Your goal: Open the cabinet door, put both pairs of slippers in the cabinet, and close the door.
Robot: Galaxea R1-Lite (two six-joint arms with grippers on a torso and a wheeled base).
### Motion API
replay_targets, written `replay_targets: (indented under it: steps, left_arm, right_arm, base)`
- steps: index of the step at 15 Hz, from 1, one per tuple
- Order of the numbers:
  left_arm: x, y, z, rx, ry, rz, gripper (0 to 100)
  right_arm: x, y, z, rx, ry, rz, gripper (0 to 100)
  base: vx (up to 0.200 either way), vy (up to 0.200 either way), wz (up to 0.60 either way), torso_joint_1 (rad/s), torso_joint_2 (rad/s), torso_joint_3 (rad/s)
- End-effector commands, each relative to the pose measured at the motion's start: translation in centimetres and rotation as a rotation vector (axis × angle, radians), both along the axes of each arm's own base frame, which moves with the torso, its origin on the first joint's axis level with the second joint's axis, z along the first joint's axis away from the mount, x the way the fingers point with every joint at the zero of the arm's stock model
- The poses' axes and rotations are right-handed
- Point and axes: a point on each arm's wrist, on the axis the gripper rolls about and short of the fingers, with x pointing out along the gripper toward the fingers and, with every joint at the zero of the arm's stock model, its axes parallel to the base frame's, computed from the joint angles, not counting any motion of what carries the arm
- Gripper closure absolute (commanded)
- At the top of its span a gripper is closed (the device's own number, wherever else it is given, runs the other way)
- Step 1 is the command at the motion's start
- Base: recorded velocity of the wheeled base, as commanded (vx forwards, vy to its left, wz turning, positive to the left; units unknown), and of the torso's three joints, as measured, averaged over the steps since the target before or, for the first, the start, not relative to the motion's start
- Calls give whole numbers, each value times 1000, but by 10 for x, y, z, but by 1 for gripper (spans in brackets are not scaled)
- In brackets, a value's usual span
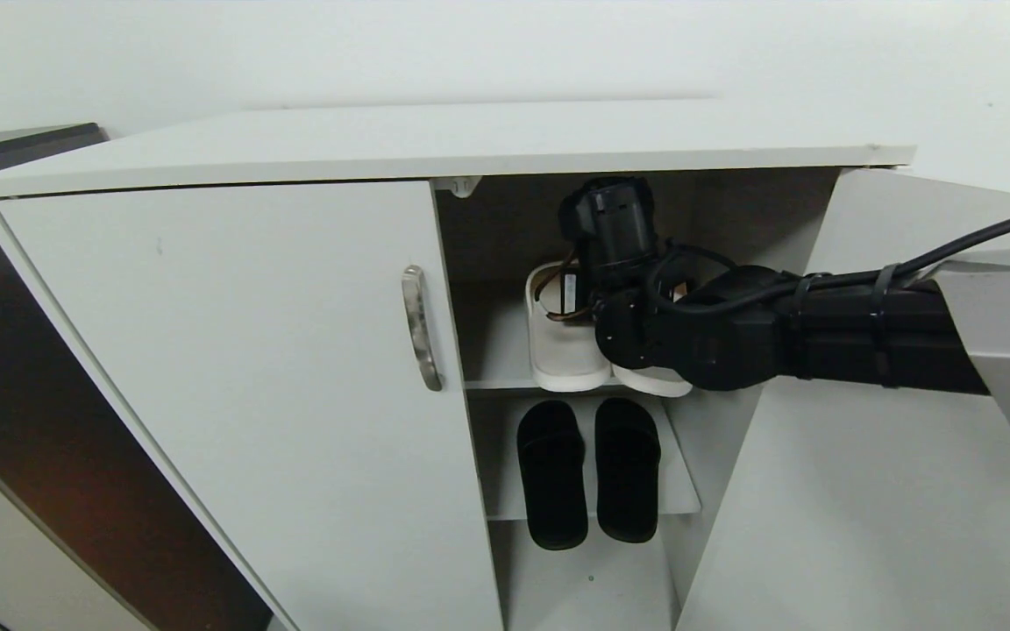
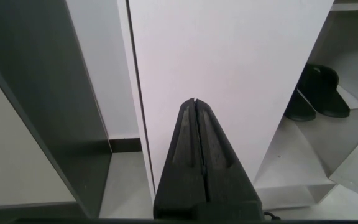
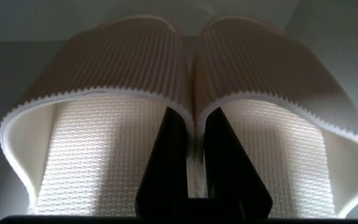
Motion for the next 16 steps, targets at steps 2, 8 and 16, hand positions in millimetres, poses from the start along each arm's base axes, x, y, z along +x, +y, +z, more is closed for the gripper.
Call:
replay_targets:
  steps: [2,8,16]
  left_arm:
    - [0,0,0,-1,-1,0,100]
    - [0,0,0,0,1,0,100]
    - [0,0,0,0,-1,0,100]
  right_arm:
    - [6,2,-7,-1,5,-2,100]
    - [9,4,-15,-15,19,-2,100]
    - [10,6,-19,-23,27,-2,0]
  base:
    - [0,0,0,0,0,0]
    - [0,0,0,0,0,0]
    - [0,0,0,0,0,0]
